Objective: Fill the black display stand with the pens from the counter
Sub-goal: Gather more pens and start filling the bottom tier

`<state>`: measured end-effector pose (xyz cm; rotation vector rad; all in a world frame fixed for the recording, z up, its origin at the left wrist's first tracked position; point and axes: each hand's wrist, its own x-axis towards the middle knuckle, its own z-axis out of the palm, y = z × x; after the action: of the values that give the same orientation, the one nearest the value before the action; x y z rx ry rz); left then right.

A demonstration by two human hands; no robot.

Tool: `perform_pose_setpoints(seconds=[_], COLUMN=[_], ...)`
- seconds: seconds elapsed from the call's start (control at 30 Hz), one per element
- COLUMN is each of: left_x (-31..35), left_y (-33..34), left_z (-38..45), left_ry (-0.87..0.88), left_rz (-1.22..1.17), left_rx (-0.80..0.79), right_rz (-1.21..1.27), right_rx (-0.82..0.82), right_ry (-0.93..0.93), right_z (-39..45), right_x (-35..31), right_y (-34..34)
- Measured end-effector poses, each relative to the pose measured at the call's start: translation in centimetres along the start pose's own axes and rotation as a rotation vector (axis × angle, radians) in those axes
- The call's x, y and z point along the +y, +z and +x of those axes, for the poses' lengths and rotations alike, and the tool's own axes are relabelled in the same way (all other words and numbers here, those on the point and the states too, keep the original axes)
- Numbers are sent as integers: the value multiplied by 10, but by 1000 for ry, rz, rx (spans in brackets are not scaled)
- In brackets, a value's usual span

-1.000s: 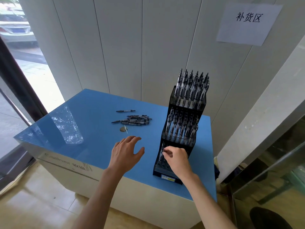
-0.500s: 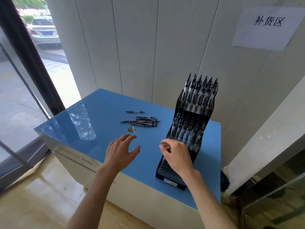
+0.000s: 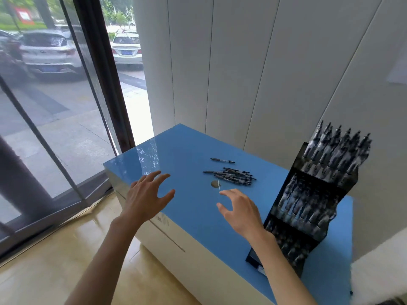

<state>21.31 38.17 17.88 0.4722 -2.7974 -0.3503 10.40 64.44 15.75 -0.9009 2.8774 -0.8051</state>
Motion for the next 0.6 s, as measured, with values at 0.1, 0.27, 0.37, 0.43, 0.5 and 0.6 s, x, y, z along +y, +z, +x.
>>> perform_pose_setpoints(seconds=[0.1,0.27,0.37,0.43,0.5,0.6], left_x=[-50,-142,-192,-217,-237,-254], left_y=[-11,-27,-34,-37,-37,-32], left_z=[12,40,63,79,98,128], left_ry=[-35,-69,-73,-65,-46,-5], left_rz=[19,23,17,16,17,11], left_rx=[28,44,50,35,13,3], right_rz=[-2,-17,-7,-7,-12,-26], right_rx=[-7,3,35,52,71,88], right_ry=[10,66,114,149,182,234], right_z=[23,68,94,107,119,133], right_x=[-20,-65,-89,-102,-111,-118], right_y=[20,55,74,86,95,105])
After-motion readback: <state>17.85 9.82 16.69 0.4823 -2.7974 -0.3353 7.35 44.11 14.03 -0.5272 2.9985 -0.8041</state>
